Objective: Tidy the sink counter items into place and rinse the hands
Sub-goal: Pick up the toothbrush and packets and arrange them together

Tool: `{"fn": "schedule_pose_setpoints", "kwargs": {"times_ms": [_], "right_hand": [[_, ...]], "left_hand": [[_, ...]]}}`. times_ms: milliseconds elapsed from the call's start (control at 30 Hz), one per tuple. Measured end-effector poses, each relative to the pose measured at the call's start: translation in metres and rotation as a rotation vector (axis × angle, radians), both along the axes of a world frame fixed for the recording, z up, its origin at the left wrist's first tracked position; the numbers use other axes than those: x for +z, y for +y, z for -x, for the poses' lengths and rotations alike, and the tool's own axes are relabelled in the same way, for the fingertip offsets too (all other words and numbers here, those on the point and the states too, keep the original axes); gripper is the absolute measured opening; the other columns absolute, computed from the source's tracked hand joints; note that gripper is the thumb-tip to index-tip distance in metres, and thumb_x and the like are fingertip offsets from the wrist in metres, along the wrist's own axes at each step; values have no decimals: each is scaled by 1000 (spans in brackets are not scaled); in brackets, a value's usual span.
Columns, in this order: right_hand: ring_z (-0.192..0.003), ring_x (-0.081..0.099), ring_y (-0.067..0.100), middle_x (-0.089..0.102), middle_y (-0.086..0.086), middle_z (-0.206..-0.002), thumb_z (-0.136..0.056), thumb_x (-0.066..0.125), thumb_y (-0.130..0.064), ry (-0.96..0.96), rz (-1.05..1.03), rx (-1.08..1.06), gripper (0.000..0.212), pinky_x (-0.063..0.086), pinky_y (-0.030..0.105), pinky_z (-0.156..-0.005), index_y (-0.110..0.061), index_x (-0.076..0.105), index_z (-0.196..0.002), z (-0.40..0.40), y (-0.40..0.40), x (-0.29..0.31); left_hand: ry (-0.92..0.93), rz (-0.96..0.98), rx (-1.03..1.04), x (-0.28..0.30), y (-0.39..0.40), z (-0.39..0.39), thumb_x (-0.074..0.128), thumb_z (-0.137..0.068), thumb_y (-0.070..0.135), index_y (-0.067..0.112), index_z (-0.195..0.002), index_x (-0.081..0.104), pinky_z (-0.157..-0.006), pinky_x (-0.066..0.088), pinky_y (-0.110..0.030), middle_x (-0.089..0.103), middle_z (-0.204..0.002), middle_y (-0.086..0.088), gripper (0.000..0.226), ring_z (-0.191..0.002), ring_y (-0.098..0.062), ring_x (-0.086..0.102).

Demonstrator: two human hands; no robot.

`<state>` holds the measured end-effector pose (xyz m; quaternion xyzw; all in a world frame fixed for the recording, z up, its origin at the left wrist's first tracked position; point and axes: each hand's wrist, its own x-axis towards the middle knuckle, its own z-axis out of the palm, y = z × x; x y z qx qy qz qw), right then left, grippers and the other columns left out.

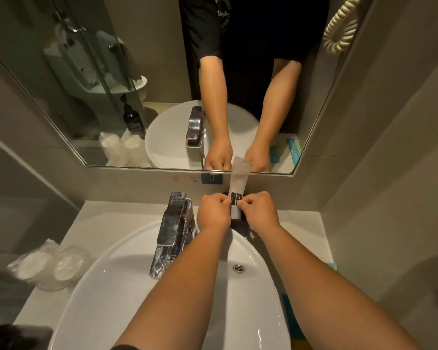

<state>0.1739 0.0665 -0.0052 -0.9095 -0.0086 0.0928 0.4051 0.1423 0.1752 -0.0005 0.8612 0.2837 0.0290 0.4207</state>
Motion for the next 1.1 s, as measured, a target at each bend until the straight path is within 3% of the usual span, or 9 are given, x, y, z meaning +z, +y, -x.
{"fn": "schedule_pose_setpoints", "kwargs": {"times_ms": [133, 267, 400, 567, 800, 933, 1100], "right_hand": [[-81, 57, 26, 48, 6, -108, -91, 61, -30, 30, 94, 3, 19, 48, 35, -74, -19, 73, -81, -6, 3, -9], [-76, 58, 26, 51, 8, -109, -91, 61, -30, 52, 188, -11, 21, 47, 32, -67, -20, 75, -79, -14, 4, -16], [-70, 58, 27, 50, 9, -111, -92, 58, -27, 20, 260, -12, 24, 47, 31, -63, -20, 73, -74, -18, 6, -22], [-70, 57, 26, 49, 9, -110, -93, 57, -32, -18, 329, -17, 23, 55, 37, -69, -23, 71, -78, -17, 8, -24], [-86, 59, 26, 51, 8, -117, -91, 61, -32, -54, 173, -6, 25, 46, 30, -73, -22, 68, -113, -9, 1, -24], [-87, 61, 26, 53, 7, -115, -89, 64, -32, -57, 125, -32, 26, 52, 35, -77, -23, 65, -113, -4, -2, -22], [-87, 60, 26, 53, 6, -113, -88, 65, -30, -87, 83, -43, 24, 50, 34, -75, -21, 64, -110, -1, -12, -11]], "left_hand": [[117, -87, 17, -8, 2, -8, 53, -95, 29, 24, -94, 72, -69, 41, -33, 46, -110, -4, 20, -83, -25, 58], [172, -144, -1, -17, 0, -10, 53, -95, 30, 27, -88, 72, -68, 42, -34, 45, -106, -3, 21, -81, -25, 57], [168, -230, -13, -20, -2, -14, 52, -95, 32, 28, -95, 71, -71, 43, -35, 44, -104, -4, 20, -84, -27, 56], [157, -287, -51, -24, -3, -15, 49, -97, 33, 26, -103, 69, -70, 43, -35, 46, -108, -7, 23, -82, -29, 57], [112, -278, -46, -25, -4, -11, 49, -97, 34, 26, -113, 66, -68, 43, -33, 46, -111, -6, 25, -84, -25, 57], [61, -247, -38, -25, -5, -4, 51, -96, 34, 25, -121, 63, -80, 50, -38, 49, -119, -7, 28, -96, -26, 57], [-8, -223, -11, -20, -10, 7, 53, -95, 33, 22, -123, 61, -88, 48, -40, 51, -121, -5, 31, -104, -25, 54]]}}
